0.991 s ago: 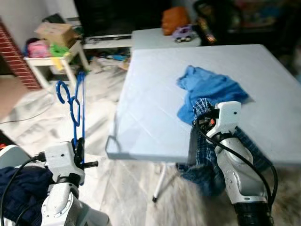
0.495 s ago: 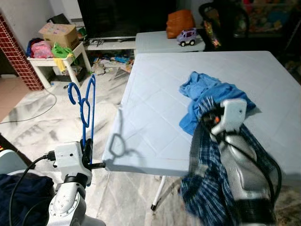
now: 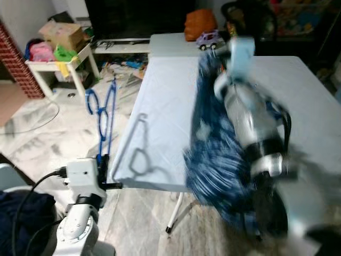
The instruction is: Hang hanger
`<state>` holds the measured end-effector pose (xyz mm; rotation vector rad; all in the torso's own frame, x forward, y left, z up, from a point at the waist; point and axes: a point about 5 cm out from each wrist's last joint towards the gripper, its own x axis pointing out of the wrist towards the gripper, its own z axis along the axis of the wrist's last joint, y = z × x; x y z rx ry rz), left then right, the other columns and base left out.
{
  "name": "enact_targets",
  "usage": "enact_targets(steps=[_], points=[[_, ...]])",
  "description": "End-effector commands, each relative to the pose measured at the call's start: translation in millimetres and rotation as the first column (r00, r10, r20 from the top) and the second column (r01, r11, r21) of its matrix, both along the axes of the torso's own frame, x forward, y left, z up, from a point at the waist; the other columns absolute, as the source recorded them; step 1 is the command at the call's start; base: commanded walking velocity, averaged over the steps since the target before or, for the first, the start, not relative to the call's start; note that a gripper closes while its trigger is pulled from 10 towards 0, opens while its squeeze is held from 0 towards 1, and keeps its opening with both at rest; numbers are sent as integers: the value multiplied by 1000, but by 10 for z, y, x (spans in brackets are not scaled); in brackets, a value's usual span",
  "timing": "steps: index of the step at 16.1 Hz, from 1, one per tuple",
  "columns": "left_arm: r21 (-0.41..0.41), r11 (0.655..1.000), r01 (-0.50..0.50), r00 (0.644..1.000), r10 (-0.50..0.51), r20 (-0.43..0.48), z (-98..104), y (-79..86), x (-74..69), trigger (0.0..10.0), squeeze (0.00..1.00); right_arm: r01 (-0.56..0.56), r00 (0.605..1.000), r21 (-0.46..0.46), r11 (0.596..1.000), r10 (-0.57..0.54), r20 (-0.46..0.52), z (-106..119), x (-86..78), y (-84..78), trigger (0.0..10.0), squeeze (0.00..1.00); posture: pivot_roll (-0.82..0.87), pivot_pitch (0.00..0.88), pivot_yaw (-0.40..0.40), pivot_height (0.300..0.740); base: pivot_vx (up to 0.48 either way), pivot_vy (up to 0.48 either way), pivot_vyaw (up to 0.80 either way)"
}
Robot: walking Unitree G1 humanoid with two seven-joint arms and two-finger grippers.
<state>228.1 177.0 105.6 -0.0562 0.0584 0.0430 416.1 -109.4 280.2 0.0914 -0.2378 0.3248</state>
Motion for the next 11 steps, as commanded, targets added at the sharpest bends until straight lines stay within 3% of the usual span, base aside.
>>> enact_targets(steps=[1, 3, 4, 6, 7, 8, 9, 11], points=[[9, 1000, -15, 1000, 15, 26, 64, 34, 16, 10000, 0, 60, 988, 46, 997, -65, 137, 563, 29, -119, 10000, 0, 45, 0, 13, 740, 0, 0, 0], [16, 1000, -13, 999, 13, 31, 68, 24, 12, 10000, 0, 92, 959, 134, 987, -124, 255, 1144, -22, -276, 10000, 0, 53, 0, 2, 740, 0, 0, 0], [14, 1000, -18, 999, 18, 29, 58, 21, 2, 10000, 0, 92, 946, 147, 985, -133, 296, 1302, -58, -323, 10000, 0, 53, 0, -1, 740, 0, 0, 0], [4, 1000, -18, 1000, 18, 23, 34, -20, -15, 10000, 0, 90, 948, 113, 990, -120, 294, 1230, -43, -331, 10000, 0, 48, 0, -4, 740, 0, 0, 0], [-4, 1000, -7, 1000, 7, 17, 21, -62, -17, 10000, 0, 87, 963, 23, 996, -90, 255, 987, 9, -284, 10000, 0, 47, 0, -3, 740, 0, 0, 0], [-6, 1000, 12, 1000, -12, 10, 9, -106, -18, 10000, 0, 37, 984, -136, 990, -13, 177, 534, 55, -202, 10000, 792, 47, 0, 2, 740, 0, 0, 0], [-3, 1000, 22, 1000, -22, 7, 5, -119, -17, 10000, 0, -12, 993, -221, 975, 38, 116, 278, 62, -158, 10000, 1000, 47, 0, 2, 740, 0, 0, 0], [4, 999, 32, 999, -32, 4, 8, -105, -11, 10000, 0, -155, 988, -413, 898, 152, -39, -234, 21, -89, 10000, 1000, 42, 0, 16, 740, 0, 0, 0]])
